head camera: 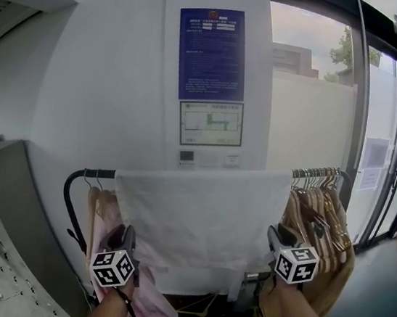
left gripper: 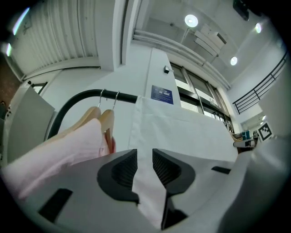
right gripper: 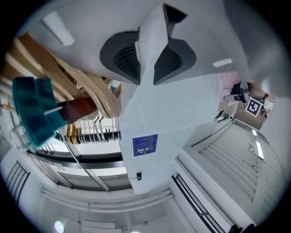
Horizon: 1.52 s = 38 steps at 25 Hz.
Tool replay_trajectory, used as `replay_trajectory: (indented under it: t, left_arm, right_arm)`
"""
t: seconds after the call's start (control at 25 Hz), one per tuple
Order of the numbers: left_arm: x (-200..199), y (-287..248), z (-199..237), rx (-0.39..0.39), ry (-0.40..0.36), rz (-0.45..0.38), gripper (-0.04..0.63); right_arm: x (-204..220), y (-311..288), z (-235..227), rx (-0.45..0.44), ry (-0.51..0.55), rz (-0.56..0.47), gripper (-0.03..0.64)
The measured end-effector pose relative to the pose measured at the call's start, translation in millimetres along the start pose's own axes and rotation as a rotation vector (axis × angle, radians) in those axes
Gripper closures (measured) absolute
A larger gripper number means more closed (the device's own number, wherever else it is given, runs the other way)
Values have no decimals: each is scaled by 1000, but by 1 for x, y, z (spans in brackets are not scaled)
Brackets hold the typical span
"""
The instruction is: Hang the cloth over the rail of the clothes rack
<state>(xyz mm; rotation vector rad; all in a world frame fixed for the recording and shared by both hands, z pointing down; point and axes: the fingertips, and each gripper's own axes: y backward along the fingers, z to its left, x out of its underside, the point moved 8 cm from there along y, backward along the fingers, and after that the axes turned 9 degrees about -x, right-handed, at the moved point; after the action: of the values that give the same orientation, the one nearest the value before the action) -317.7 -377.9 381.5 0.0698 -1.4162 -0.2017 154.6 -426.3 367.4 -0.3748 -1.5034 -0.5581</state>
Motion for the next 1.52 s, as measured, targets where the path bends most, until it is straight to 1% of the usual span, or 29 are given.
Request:
replay_trajectory:
  t: [0.08,0.16,0.28,0.44,0.56,0.64,0.76,0.88,0.96,1.04,1.08,1.12,1.16,1.2,1.36,1.52]
  left_arm:
    - [-7,3,-17,32,-15,12,508]
    - [-8,4,-35,68,-28,38,512]
    - [-5,7,-62,116,-51,63,581]
    - [1,9,-90,183,-64,91,588]
    - [9,10,-105,223,-67,114,588]
    - [12,9,-111,239,-66,126,588]
    - [16,9,-116,251,-65,139,588]
    - [20,8,-119,257,-64,148,588]
    - [23,7,-121,262,-60,155,588]
    - [25,7,-123,268,-54,163,588]
    - [26,7,-125,273,-53,168,588]
    - [28,8,-127,279,-52,174,588]
    - [29,8,-130,286,-53,181,588]
    - [29,9,-133,294,-54,187,588]
    - [30,13,-147,319,-64,196,588]
    - [28,15,-157,334,-65,207,589]
  right_arm:
    - [-5,-4,12,-30,-6,1,548]
    - [-7,-8,25,-43,9,14,549]
    - [-9,-7,42,-20,57,12,588]
    - [-10,-5,63,-21,102,34,591]
    - [-6,3,75,-15,139,45,544]
    - [-1,7,74,-2,129,46,511]
    - [1,17,66,31,102,40,508]
    - [-3,29,62,69,109,14,508]
    - [-3,31,60,68,97,13,508]
    - [0,29,61,42,77,28,509]
    - [2,27,63,23,70,36,530]
    - [3,25,66,-1,64,43,577]
    - [4,21,71,-27,60,49,606]
    - [5,17,76,-54,57,54,614]
    - [6,-6,103,-158,46,70,615]
    - [5,-25,127,-233,21,79,615]
